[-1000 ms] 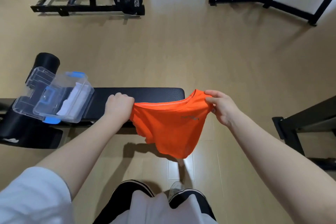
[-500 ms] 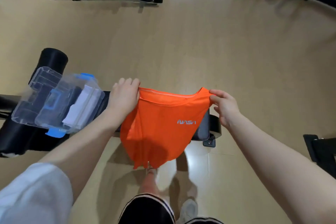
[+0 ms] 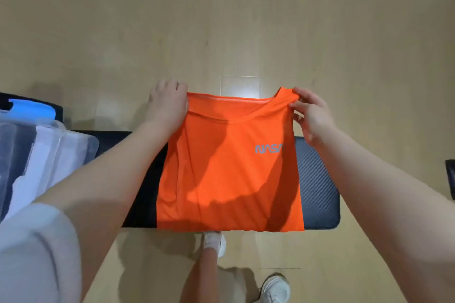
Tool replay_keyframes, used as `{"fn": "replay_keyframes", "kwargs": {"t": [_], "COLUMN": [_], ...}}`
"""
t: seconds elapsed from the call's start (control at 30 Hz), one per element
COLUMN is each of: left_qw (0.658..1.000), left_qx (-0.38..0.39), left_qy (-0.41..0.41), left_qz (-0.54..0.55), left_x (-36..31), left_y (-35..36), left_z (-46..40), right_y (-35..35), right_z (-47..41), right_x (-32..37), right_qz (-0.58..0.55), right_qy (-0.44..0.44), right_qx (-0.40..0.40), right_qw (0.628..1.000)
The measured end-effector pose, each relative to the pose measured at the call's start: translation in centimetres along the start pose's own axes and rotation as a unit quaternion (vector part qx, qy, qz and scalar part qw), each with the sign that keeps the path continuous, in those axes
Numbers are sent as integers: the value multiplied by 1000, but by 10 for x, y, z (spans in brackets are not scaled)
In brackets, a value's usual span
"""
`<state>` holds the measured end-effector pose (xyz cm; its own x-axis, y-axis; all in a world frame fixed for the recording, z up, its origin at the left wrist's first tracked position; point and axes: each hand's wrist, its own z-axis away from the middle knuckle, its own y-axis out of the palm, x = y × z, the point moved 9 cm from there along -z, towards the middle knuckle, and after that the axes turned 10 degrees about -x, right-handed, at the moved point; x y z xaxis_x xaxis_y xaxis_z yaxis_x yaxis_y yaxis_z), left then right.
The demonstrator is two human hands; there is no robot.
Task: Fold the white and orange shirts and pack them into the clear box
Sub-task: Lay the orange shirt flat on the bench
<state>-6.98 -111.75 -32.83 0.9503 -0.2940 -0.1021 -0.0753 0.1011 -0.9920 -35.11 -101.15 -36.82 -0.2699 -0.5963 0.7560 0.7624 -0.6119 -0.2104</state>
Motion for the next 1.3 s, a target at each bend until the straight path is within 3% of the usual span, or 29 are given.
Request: {"fn": "replay_keyframes", "kwargs": {"t": [0.07, 0.13, 0.23, 0.3, 0.43, 0.53, 0.67, 0.93, 1.03, 1.17, 1.3], "left_qw": [998, 994, 990, 987, 969, 954, 913, 850, 838, 855, 827], "left_qx": [-6, 13, 55, 47, -25, -27, -7, -26, -16, -27, -109], "left_qy": [-34, -55, -41, -55, -170, -245, -326, -470, -498, -482, -475], "left_qz": [52, 96, 124, 141, 176, 172, 245, 237, 222, 188, 280], "left_x": [5, 8, 8, 10, 15, 17, 7, -3, 1, 12, 31], "left_y": [18, 36, 58, 57, 45, 52, 73, 99, 109, 109, 84], "left_z": [-4, 4, 39, 72, 150, 214, 283, 300, 295, 288, 297], "right_y": [7, 8, -3, -16, -44, -68, -106, -126, -123, -121, -120], "right_z": [-13, -16, -12, 4, 52, 84, 108, 123, 120, 111, 112], "right_x": [-9, -18, -29, -34, -65, -101, -151, -204, -208, -214, -211], "right_qz": [21, 123, 347, 390, 392, 398, 420, 308, 294, 293, 268], "right_qy": [-1, -25, -126, -158, -149, -149, -137, -87, -84, -53, -45], "right_qx": [21, 35, 17, -5, 5, 16, -7, -24, -70, -116, -113], "right_qw": [1000, 991, 929, 907, 908, 905, 897, 947, 950, 948, 956]}}
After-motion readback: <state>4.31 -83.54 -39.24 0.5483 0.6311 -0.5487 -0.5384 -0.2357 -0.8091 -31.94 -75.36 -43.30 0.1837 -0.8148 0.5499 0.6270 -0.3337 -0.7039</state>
